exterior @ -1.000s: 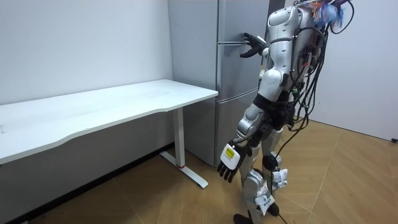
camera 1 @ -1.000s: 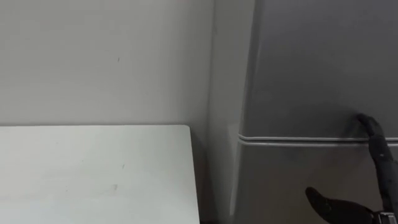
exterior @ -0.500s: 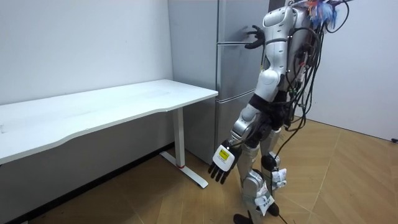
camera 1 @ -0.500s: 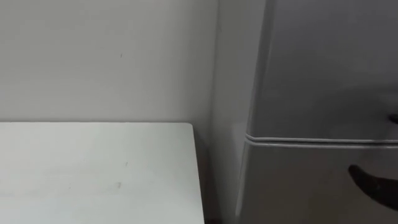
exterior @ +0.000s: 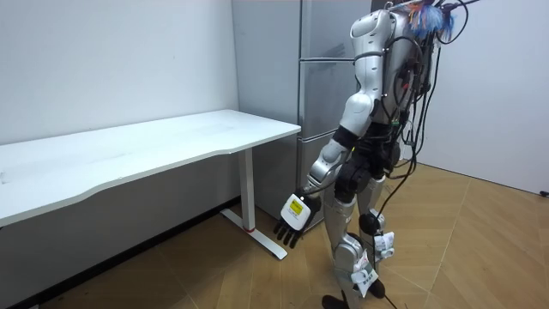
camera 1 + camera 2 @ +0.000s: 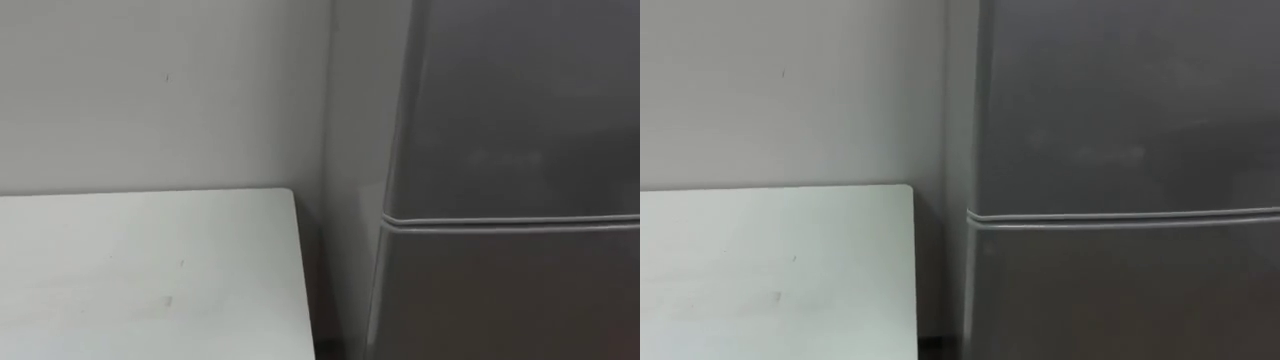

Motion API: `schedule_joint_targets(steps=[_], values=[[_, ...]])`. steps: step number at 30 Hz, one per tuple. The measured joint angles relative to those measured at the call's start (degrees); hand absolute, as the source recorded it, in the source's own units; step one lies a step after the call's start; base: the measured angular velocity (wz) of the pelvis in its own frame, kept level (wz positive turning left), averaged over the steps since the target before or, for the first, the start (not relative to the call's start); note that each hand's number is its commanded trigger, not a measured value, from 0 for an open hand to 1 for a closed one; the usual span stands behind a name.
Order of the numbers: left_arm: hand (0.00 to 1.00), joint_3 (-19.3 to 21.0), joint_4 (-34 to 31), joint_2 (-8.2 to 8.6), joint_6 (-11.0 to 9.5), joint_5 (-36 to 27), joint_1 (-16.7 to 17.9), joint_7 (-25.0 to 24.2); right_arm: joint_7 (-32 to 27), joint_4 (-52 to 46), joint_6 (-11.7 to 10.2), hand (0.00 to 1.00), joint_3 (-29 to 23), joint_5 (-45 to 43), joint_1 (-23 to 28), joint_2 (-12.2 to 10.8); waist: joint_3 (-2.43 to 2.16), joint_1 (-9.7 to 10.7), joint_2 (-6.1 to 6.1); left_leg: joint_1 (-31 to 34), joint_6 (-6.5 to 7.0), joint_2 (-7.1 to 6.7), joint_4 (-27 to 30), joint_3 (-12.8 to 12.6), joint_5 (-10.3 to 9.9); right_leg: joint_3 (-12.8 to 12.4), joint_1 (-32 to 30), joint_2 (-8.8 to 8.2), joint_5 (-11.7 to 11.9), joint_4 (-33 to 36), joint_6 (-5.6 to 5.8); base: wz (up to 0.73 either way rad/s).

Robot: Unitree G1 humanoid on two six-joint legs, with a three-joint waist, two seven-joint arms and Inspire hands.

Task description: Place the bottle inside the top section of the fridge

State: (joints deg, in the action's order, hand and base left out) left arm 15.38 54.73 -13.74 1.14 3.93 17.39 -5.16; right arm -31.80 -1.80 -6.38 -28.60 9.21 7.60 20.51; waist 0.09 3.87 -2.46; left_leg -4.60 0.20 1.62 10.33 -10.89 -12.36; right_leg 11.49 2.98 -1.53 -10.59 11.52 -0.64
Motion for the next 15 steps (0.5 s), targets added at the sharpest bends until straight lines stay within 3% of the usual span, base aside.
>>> schedule_joint_targets(steps=[5, 9, 13, 15], values=[[0.00, 0.25, -0.69, 0.00, 0.15, 0.01, 1.26, 0.00, -2.66, 4.65, 0.28, 0.00, -0.91, 4.78, 1.06, 0.00, -0.25, 0.60, 0.26, -0.08, 0.02, -0.16, -0.04, -0.05, -0.01, -0.42, -0.09, -0.12, -0.07, -0.02, 0.12, -0.03], [0.00, 0.12, -1.50, 0.11, 0.21, -0.05, 1.19, 0.00, -2.71, 14.62, 1.06, 0.00, -0.96, 9.12, 2.04, -0.54, -0.92, 0.40, 0.28, -0.72, 0.03, -0.15, -0.16, 0.00, -0.01, -0.53, 0.47, -0.30, -0.05, -0.62, 0.15, 0.03], [0.00, 0.07, -1.49, 0.65, 1.04, -0.06, 1.10, 0.09, -3.39, 20.27, 1.57, 0.00, 0.95, 11.72, 4.28, -1.21, -0.57, 0.32, 1.33, -1.65, 0.03, -0.15, -0.81, -0.09, -0.02, -0.50, 1.06, -0.27, -0.13, -0.79, 0.21, -0.01], [0.00, 0.08, -1.49, 0.86, 1.05, -0.17, 0.74, 0.79, -3.68, 24.37, 2.13, 0.00, 1.81, 13.26, 5.42, -2.85, -0.46, 0.00, 1.92, -1.92, 0.03, -0.20, -0.85, -0.12, -0.04, -0.49, 1.02, -0.39, -0.55, -0.55, 0.17, 0.00]])
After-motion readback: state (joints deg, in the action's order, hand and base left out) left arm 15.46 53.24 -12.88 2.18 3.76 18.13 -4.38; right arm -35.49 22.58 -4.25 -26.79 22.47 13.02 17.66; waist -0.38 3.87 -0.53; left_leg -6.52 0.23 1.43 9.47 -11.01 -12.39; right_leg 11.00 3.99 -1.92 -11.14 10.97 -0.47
